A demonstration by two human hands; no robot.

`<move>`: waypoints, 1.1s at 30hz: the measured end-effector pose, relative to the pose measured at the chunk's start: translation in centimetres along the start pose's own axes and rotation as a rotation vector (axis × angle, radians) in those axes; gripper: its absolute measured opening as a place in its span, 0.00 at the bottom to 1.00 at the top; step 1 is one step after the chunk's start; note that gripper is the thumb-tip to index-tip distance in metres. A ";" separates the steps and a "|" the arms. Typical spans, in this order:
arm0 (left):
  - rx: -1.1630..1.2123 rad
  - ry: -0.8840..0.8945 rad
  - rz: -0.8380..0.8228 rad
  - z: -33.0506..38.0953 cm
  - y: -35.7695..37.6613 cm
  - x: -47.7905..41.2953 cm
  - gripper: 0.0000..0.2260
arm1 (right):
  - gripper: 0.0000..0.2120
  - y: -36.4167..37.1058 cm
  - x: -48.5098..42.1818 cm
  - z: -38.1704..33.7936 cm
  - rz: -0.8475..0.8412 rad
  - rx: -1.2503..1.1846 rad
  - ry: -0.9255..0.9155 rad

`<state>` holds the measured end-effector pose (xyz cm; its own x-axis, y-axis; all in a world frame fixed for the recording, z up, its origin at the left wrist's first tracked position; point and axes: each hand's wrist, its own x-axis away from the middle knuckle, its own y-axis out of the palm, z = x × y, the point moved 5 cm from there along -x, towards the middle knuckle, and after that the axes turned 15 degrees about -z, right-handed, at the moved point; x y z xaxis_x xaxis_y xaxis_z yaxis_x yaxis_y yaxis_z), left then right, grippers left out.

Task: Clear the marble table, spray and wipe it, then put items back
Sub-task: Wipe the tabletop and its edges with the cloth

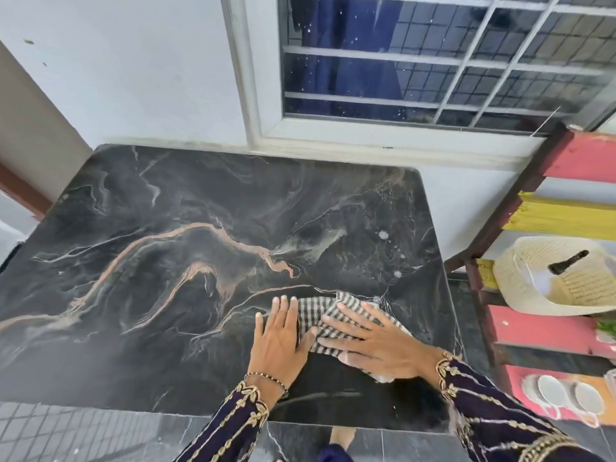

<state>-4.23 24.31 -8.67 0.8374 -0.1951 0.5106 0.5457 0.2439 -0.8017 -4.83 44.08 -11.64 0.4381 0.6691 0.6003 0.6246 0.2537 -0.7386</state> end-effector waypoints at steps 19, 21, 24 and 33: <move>-0.144 -0.310 -0.262 4.5 -10.0 -20.0 0.65 | 0.24 -18.9 -13.1 23.8 0.131 0.012 0.136; -0.120 -0.336 -0.299 4.7 -9.9 -20.7 0.65 | 0.23 -20.1 -13.9 25.3 0.162 -0.029 0.149; -0.094 -0.353 -0.335 4.8 -9.7 -20.9 0.65 | 0.23 -21.6 -14.6 26.8 0.207 -0.072 0.184; -0.093 -0.337 -0.336 4.6 -9.4 -20.7 0.65 | 0.23 -20.6 -12.1 30.4 0.264 -0.106 0.260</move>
<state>-26.58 30.43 -10.30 0.5874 0.0737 0.8059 0.7953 0.1316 -0.5917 -42.58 51.99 -13.00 0.7339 0.4986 0.4613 0.5255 0.0134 -0.8507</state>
